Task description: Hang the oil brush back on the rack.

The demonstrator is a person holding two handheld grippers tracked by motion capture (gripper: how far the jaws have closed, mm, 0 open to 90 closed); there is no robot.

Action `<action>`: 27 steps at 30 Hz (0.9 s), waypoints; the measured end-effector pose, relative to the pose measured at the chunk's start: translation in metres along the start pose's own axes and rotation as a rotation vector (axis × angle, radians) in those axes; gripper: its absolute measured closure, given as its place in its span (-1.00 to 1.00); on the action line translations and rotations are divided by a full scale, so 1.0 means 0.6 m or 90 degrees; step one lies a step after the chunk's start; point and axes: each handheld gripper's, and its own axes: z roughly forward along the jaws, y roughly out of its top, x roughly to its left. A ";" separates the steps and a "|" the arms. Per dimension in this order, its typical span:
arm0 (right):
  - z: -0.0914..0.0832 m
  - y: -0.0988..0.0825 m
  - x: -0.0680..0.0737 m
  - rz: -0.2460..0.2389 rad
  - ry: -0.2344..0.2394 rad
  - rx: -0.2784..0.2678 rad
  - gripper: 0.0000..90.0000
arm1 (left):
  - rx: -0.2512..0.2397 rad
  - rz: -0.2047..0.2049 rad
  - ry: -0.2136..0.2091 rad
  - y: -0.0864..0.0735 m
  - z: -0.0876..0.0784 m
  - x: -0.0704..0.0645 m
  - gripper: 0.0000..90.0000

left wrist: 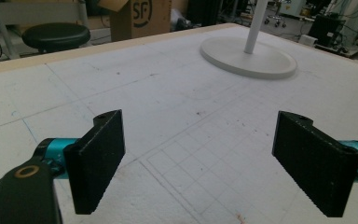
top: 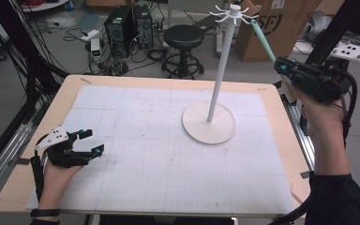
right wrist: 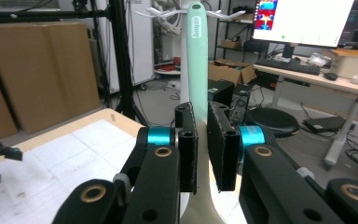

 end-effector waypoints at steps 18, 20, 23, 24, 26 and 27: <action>0.026 -0.013 -0.005 0.008 0.007 0.015 0.83 | 0.001 0.000 -0.001 0.000 -0.001 0.000 -0.61; 0.031 -0.016 -0.005 0.011 0.010 0.021 0.81 | 0.000 0.000 -0.001 0.000 0.000 0.000 -0.61; 0.039 -0.021 -0.006 0.009 0.017 0.030 0.71 | 0.001 -0.001 -0.001 0.000 -0.001 0.000 -0.61; 0.041 -0.023 -0.005 0.015 0.016 0.031 0.64 | 0.001 -0.001 -0.001 0.000 -0.001 0.000 -0.61; 0.044 -0.026 -0.007 0.017 0.018 0.038 0.55 | 0.002 0.000 -0.002 0.000 -0.001 0.000 -0.61; 0.045 -0.029 -0.007 0.015 0.015 0.039 0.46 | 0.001 0.000 -0.002 0.000 -0.001 0.000 -0.61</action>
